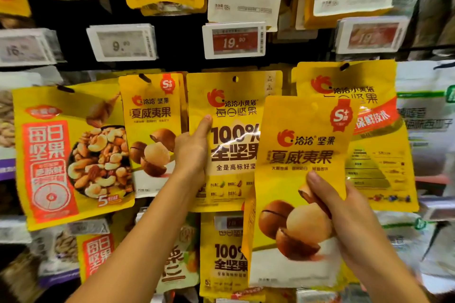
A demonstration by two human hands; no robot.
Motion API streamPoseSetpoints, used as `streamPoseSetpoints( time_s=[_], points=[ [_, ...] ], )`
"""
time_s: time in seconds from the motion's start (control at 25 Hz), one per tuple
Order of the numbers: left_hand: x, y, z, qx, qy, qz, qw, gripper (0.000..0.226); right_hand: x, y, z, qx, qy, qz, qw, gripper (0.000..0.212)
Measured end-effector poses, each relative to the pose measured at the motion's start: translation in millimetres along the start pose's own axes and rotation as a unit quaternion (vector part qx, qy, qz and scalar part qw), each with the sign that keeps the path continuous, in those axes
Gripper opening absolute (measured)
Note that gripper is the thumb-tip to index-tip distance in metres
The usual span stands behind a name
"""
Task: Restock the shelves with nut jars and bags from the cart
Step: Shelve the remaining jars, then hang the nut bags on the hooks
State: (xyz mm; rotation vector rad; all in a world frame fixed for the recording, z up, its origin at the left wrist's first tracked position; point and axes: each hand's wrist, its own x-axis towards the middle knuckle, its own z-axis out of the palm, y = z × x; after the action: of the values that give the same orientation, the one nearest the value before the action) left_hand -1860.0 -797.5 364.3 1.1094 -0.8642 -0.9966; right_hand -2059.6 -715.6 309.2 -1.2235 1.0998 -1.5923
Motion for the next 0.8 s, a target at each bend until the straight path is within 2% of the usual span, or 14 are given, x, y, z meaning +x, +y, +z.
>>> streamPoseSetpoints(
  time_s=[0.16, 0.4, 0.48, 0.56, 0.64, 0.8],
  points=[
    [3, 2, -1, -0.030, 0.012, -0.008, 0.999, 0.028, 1, 0, 0, 0.004, -0.012, -0.001, 1.000, 0.034],
    [0, 6, 4, -0.029, -0.012, -0.019, 0.999, 0.025, 2, -4, 0, 0.015, -0.040, -0.001, 0.999, 0.031],
    [-2, 8, 1, -0.011, -0.020, 0.033, 0.999, 0.022, 1, -3, -1, 0.016, -0.037, -0.002, 0.999, 0.035],
    [-1, 14, -7, 0.016, -0.046, 0.122, 0.991, 0.008, 0, -2, -4, 0.018, -0.032, 0.002, 0.999, 0.037],
    [-1, 23, -13, 0.043, -0.076, 0.193, 0.977, 0.010, 0, -1, -5, 0.028, -0.022, 0.004, 0.999, 0.036],
    [3, 31, -9, 0.075, -0.050, 0.228, 0.969, 0.009, 0, 0, -3, 0.022, -0.017, 0.010, 1.000, 0.037]
  ],
)
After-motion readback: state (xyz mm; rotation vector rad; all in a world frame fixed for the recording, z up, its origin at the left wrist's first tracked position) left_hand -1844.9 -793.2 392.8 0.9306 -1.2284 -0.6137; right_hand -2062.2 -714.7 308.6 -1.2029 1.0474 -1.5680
